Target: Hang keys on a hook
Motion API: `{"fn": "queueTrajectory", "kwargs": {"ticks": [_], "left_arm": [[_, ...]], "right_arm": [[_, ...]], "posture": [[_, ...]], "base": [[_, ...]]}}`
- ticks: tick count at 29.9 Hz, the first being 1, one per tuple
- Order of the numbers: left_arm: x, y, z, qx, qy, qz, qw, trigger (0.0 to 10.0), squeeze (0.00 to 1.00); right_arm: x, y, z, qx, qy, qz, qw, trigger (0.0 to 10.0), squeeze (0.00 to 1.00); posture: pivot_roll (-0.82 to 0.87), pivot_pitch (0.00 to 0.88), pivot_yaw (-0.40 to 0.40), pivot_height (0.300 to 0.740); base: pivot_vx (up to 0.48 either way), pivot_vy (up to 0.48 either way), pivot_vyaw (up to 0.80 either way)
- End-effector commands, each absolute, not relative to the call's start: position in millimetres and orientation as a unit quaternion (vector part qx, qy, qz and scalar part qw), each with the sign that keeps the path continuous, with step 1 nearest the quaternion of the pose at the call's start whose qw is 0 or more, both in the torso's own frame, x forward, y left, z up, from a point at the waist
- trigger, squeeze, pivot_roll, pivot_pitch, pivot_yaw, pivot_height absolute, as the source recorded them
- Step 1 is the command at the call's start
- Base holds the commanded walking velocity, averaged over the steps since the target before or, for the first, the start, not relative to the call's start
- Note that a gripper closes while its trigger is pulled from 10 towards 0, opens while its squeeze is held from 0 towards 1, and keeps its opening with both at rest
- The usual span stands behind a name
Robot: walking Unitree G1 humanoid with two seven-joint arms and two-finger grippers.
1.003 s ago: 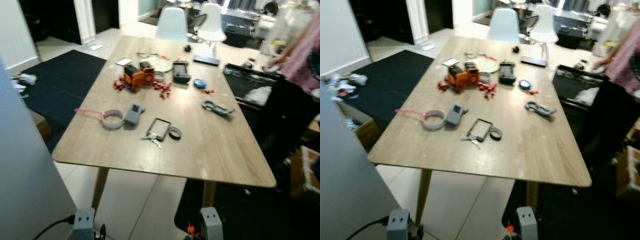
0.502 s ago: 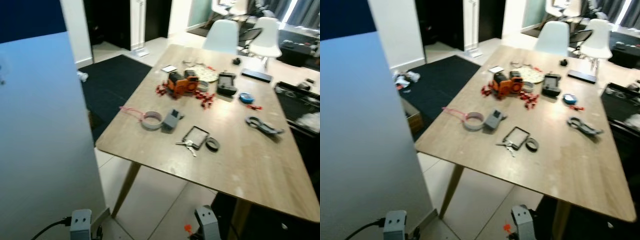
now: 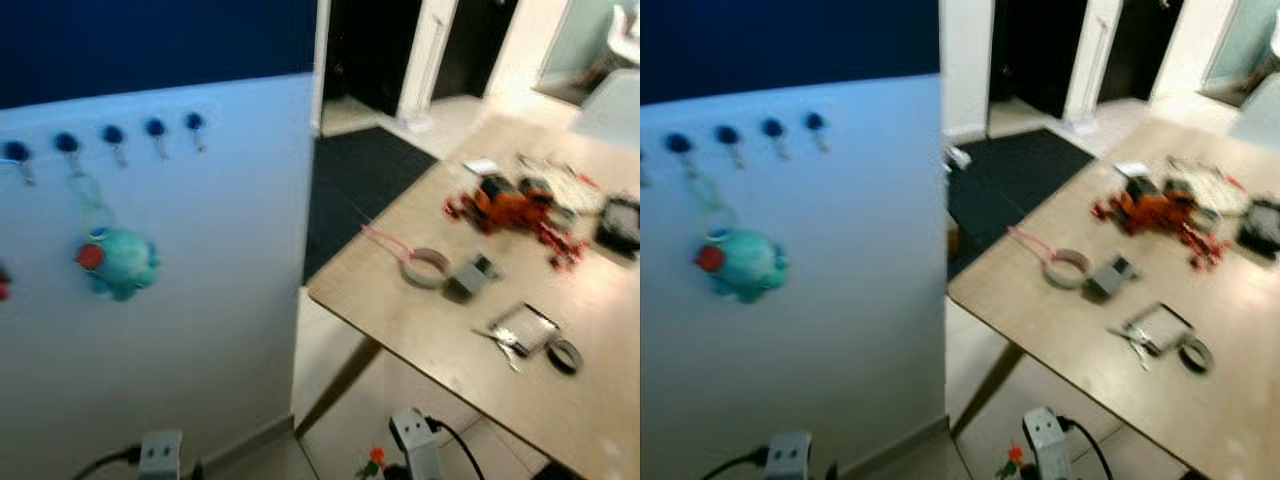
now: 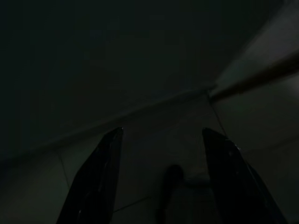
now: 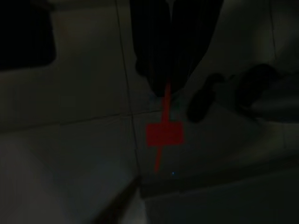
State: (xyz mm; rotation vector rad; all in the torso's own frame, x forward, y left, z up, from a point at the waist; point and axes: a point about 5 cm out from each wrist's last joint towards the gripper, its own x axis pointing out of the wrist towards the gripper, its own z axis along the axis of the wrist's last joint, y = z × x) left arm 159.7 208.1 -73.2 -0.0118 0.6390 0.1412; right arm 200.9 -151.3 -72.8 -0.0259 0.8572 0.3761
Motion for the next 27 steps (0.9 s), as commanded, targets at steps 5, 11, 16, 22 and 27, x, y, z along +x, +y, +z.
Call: {"fn": "queueTrajectory", "kwargs": {"ticks": [5,11,16,22,27], "left_arm": [[161.1,203.5,-72.8,-0.007,0.311,0.063,0.948,10.0,0.0],[161.8,203.5,-72.4,-0.007,0.309,0.064,0.949,10.0,0.0],[162.7,204.2,-71.5,-0.006,0.307,0.068,0.949,10.0,0.0],[163.3,204.3,-71.5,-0.004,0.308,0.072,0.949,10.0,0.0],[163.0,204.9,-72.0,-0.004,0.311,0.075,0.947,10.0,0.0]], "right_arm": [[194.6,-157.7,-76.1,-0.017,0.426,0.178,0.887,10.0,0.0],[195.6,-157.4,-75.6,-0.019,0.425,0.179,0.887,10.0,0.0],[196.3,-157.5,-75.3,-0.02,0.424,0.178,0.888,10.0,0.0],[196.3,-157.4,-75.3,-0.02,0.425,0.18,0.887,10.0,0.0],[195.4,-154.9,-75.9,-0.02,0.426,0.183,0.886,10.0,0.0]], "posture": [[0.08,0.052,-0.077,0.74],[0.08,0.055,-0.077,0.74],[0.08,0.054,-0.076,0.74],[0.09,0.056,-0.08,0.74],[0.09,0.057,-0.083,0.74]], "base": [[0.0,0.0,0.8],[0.0,0.0,0.8],[0.0,0.0,0.8],[0.0,0.0,0.8],[0.0,0.0,0.8]]}}
